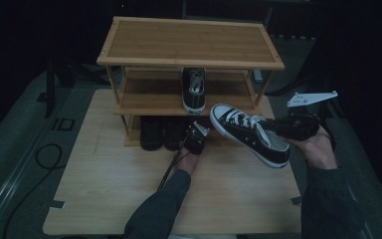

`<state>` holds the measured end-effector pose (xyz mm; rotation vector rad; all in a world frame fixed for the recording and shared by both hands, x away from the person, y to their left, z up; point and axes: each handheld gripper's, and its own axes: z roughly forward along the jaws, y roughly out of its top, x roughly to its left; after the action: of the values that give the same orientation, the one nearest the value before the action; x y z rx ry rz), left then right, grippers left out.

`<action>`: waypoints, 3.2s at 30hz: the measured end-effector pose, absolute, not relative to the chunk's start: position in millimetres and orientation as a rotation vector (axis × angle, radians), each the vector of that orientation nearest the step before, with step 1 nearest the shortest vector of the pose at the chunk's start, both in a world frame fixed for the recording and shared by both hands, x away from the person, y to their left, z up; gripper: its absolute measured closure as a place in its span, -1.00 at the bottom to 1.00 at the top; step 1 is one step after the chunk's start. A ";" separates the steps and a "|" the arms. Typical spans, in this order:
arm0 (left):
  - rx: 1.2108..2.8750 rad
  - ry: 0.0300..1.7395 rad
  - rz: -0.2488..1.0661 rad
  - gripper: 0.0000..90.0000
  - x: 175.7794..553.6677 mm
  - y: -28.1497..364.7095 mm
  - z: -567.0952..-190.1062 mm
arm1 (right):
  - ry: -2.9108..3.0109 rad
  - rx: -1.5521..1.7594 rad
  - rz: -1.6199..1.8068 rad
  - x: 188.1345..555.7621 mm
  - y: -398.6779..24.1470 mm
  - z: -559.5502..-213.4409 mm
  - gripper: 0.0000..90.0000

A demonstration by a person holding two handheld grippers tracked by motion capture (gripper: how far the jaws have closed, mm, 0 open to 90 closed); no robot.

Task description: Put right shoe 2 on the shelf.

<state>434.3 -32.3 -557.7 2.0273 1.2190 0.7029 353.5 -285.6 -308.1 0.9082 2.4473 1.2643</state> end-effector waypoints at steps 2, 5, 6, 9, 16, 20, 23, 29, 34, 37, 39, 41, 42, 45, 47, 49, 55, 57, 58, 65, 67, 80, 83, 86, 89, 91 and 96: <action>2.027 1.219 0.703 1.00 434.3 -32.3 -557.7 | 2.432 0.924 1.274 360.2 -282.3 -307.0 0.97; 2.026 1.218 0.694 1.00 434.4 -32.4 -557.8 | 2.417 0.941 1.266 370.8 -274.9 -306.4 0.97; 2.028 1.213 0.693 1.00 434.6 -32.2 -557.8 | 2.408 0.953 1.261 374.4 -272.0 -306.3 0.97; 2.030 1.214 0.695 1.00 434.6 -32.1 -557.7 | 2.389 0.989 1.265 387.9 -265.7 -307.3 0.97; 2.021 1.216 0.694 1.00 434.6 -32.8 -558.1 | 2.313 1.061 1.310 402.7 -269.3 -304.2 0.97; 2.021 1.217 0.698 1.00 434.7 -32.9 -558.2 | 2.274 1.101 1.279 410.5 -264.3 -307.2 0.97; 2.021 1.217 0.697 1.00 434.8 -32.7 -558.2 | 2.268 1.123 1.285 418.0 -259.1 -311.0 0.97; 2.020 1.217 0.694 1.00 434.7 -32.6 -558.2 | 2.237 1.148 1.303 429.1 -247.1 -313.3 0.97; 2.020 1.217 0.695 1.00 434.8 -32.6 -558.2 | 2.194 1.175 1.303 435.5 -241.5 -315.7 0.97; 2.020 1.217 0.695 1.00 434.8 -32.7 -558.2 | 2.172 1.198 1.310 440.0 -240.8 -320.4 0.97; 2.020 1.217 0.694 1.00 434.8 -32.6 -558.2 | 2.155 1.198 1.305 441.1 -238.9 -323.8 0.97; 2.020 1.217 0.695 1.00 434.7 -32.7 -558.2 | 2.149 1.195 1.309 441.1 -238.4 -325.1 0.97; 2.020 1.217 0.694 1.00 434.7 -32.7 -558.2 | 2.144 1.198 1.294 440.8 -237.8 -325.6 0.97; 2.024 1.213 0.698 1.00 434.9 -32.4 -558.1 | 2.144 1.199 1.216 440.4 -238.3 -326.4 0.90; 2.024 1.213 0.699 1.00 434.9 -32.5 -558.1 | 2.154 1.191 1.184 440.3 -240.3 -325.8 0.78; 2.024 1.213 0.699 1.00 434.9 -32.4 -558.1 | 2.165 1.196 1.188 440.4 -243.3 -324.1 0.73; 2.024 1.213 0.699 1.00 434.9 -32.5 -558.1 | 2.144 1.183 1.225 432.4 -252.4 -316.4 0.60; 2.024 1.212 0.700 1.00 434.9 -32.5 -558.1 | 2.141 1.172 1.254 428.0 -257.0 -311.6 0.59; 2.025 1.212 0.700 1.00 434.9 -32.5 -558.1 | 2.145 1.165 1.271 425.8 -259.4 -309.2 0.60; 2.024 1.212 0.699 1.00 434.9 -32.5 -558.1 | 2.152 1.113 1.271 411.6 -271.1 -300.7 0.73; 2.024 1.213 0.698 1.00 434.9 -32.4 -558.0 | 2.136 1.120 1.257 407.6 -275.4 -299.7 0.89; 2.024 1.212 0.699 1.00 434.8 -32.5 -558.1 | 2.192 1.122 1.116 380.9 -297.5 -312.4 1.00; 2.025 1.211 0.699 1.00 434.8 -32.6 -558.0 | 2.207 1.114 1.103 372.2 -300.1 -316.2 1.00; 2.026 1.211 0.700 1.00 434.7 -32.6 -558.0 | 2.229 1.109 1.112 365.6 -301.6 -320.3 1.00; 2.025 1.211 0.700 1.00 434.8 -32.6 -558.0 | 2.251 1.094 1.113 359.3 -300.8 -324.7 1.00; 2.025 1.211 0.700 1.00 434.8 -32.6 -558.0 | 2.263 1.085 1.121 353.9 -298.8 -328.8 1.00; 2.025 1.212 0.699 1.00 434.7 -32.6 -558.1 | 2.288 1.056 1.133 342.1 -292.1 -337.8 1.00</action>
<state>434.7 -32.6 -558.1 2.0246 1.2120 0.6994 342.1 -292.1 -337.8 1.0555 2.2883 1.1331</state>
